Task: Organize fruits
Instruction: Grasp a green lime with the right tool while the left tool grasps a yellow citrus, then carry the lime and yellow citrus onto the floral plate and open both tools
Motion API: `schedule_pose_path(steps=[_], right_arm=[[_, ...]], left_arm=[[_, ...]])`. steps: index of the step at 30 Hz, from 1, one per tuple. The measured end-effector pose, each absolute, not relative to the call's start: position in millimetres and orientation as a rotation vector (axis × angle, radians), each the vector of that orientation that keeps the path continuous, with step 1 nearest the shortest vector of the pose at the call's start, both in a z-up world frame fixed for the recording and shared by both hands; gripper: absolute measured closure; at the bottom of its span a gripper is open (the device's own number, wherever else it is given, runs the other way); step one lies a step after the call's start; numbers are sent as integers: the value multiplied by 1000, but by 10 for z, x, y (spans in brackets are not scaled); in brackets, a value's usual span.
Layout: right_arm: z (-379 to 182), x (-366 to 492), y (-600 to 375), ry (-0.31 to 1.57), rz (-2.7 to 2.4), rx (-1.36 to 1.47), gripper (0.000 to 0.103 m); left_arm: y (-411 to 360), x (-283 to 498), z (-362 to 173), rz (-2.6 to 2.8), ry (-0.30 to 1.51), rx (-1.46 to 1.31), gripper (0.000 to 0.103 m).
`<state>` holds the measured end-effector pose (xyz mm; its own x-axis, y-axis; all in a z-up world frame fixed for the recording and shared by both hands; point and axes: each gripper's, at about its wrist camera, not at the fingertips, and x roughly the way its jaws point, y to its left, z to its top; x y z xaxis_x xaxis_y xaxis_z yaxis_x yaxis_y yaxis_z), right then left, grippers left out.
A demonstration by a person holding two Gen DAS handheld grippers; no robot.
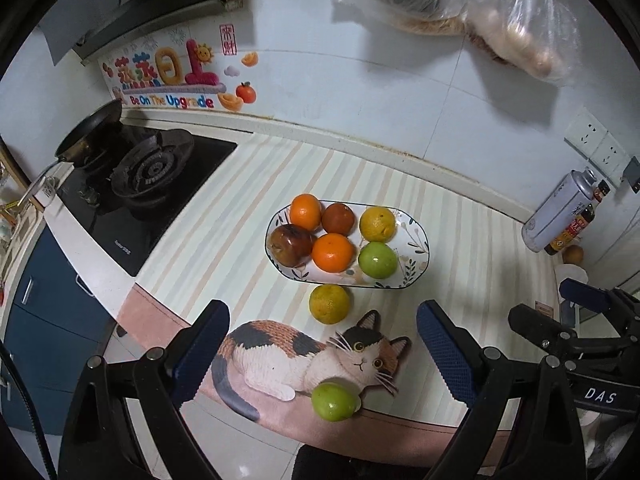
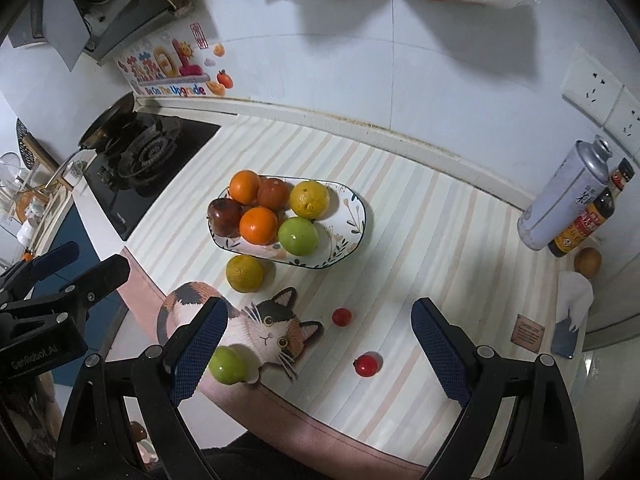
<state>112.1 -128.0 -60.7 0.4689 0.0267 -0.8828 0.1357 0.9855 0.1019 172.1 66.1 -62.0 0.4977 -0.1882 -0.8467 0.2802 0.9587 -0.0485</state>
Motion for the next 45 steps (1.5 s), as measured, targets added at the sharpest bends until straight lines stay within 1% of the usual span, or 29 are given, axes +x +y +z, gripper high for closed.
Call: schedule_pose_path(steps=[9,15,17,18,21,27,31,34,36,37,38,42,45], right_arm=[[-444,1001,-1299,1055,-53,196,8],[-557,1040,-1300,1087,-31,233,8],[-723,1106,-1255,1132,-1,252,8],[-861,1153,-1212,1172,31,276,8],[-1273,1271,-1057,1284,120,341,8],[-2341,1466,-590,1544,261,460,8],[-2832,1525,-359,1643,275,469,9],[-3044,1559,-232,1673,285,451,19],[-3136,1577,-152,1693,298,427,34],[-3151,1591,-127,1696,300,409,36],[-3142,1590,-111,1690,301,388,44],[-3054,1614,-222,1658,268,352,44],[-2900,1638,-530,1608,202,392,43]], left_arm=[[699,1603,-528,-280,995,76,7],[760,1636,-626,-248,1013,69,7],[816,1677,-745,-214,1038,77,2],[848,1697,-803,-194,1049,85,1],[976,1763,-1099,-89,1101,143,1],[1324,1822,-1751,59,1243,192,1],[1525,1827,-2071,124,1319,199,1],[1639,1859,-2216,140,1355,174,1],[1689,1889,-2287,142,1374,166,1],[1697,1911,-2302,143,1379,163,1],[1697,1932,-2320,140,1384,160,1],[1604,2087,-2344,96,1389,150,1],[1425,2239,-2292,26,1369,125,1]])
